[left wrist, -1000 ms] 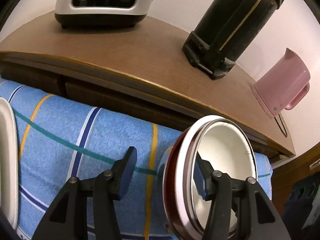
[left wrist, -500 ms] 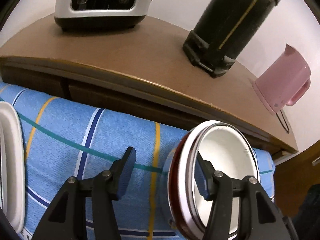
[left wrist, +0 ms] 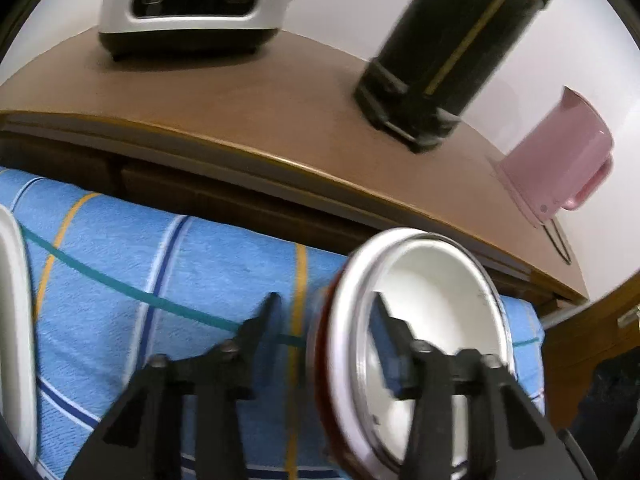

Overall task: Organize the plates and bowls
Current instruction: 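Lift the nested bowls with the left gripper and carry toward the plates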

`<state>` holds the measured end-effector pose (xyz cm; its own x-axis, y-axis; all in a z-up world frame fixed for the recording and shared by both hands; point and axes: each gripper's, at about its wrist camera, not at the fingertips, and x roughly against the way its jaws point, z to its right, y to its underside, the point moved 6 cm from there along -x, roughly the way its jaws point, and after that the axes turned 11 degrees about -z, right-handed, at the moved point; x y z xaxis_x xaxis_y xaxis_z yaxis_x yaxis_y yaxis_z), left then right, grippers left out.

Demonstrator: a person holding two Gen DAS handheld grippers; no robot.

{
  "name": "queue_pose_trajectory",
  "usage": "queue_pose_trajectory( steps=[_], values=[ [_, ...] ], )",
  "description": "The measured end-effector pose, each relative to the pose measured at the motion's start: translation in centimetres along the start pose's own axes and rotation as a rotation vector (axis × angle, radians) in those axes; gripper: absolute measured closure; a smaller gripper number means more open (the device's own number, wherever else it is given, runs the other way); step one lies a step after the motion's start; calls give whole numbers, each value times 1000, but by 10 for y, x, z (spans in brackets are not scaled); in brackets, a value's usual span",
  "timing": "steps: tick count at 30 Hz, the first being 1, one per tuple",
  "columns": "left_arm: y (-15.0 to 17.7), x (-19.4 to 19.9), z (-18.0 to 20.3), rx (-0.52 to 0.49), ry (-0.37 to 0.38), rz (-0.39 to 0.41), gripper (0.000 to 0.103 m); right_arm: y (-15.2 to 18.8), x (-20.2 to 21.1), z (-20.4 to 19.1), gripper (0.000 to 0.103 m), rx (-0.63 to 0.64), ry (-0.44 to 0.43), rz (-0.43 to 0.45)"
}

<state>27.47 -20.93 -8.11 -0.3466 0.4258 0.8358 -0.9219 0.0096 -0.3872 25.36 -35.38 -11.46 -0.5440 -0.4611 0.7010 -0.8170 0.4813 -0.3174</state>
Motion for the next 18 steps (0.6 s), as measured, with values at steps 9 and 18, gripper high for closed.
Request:
queue_pose_trajectory(
  steps=[9, 18],
  values=[
    [2, 0, 6, -23, -45, 8, 68, 1, 1, 0, 51, 14, -7, -6],
    [15, 1, 17, -46, -26, -47, 68, 13, 15, 6, 51, -29, 37, -7]
  ],
)
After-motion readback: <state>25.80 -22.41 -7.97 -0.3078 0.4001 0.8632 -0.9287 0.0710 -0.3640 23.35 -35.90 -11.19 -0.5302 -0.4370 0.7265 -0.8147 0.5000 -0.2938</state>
